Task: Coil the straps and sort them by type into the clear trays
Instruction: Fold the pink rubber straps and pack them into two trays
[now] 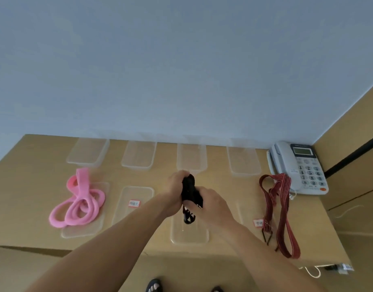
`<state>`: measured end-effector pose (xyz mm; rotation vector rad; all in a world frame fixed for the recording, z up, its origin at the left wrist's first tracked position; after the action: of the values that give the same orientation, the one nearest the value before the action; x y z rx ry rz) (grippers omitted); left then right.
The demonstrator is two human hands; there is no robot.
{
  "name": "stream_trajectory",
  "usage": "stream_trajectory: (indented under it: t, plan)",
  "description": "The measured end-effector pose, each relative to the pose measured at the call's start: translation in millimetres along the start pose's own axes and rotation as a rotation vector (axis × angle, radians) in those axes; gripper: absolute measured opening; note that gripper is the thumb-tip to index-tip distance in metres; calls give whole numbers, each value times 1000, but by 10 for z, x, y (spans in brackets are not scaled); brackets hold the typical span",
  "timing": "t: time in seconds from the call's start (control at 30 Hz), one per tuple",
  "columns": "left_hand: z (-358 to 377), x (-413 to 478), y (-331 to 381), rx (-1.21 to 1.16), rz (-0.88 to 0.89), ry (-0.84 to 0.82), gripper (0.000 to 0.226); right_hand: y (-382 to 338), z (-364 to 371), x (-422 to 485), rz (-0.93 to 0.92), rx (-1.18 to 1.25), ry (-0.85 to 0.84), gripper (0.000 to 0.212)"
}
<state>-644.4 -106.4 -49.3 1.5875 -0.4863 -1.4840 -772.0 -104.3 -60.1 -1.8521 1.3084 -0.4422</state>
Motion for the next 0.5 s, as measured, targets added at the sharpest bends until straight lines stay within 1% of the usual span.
stream_trajectory:
  t: [0.1, 0.17, 0.23, 0.27, 0.33, 0.43, 0.5]
  plan:
    - [-312, 21, -102, 204, 7, -61, 9, 76, 157, 79, 127, -45, 68, 27]
    - [-504, 42, -175, 314, 15, -76, 7, 139, 266, 129, 224, -63, 45, 28]
    - [-667, 45, -242, 386, 3, -72, 28, 182, 364, 180, 289, -134, 34, 32]
    - [-736, 35, -260, 410, -9, -64, 38, 191, 396, 199, 304, -191, 58, 35]
    - [-846, 8, -281, 451, -1, -74, 45, 189, 457, 217, 308, -314, 112, 41]
    - [-979, -32, -275, 514, 31, -90, 46, 180, 554, 193, 304, -475, 126, 48]
    - [-1068, -60, -278, 538, 49, -89, 45, 193, 583, 176, 324, -509, 124, 48]
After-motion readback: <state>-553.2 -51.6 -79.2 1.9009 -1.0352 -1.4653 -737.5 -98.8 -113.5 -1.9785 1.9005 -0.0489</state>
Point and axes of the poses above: each hand's wrist, its own x-axis towards the middle knuckle, its own z-axis out of the palm, y = z × x, the point moved 3 cm from there along x, towards the middle knuckle, and after that the axes turned 7 degrees about x, right-handed, at the moved point
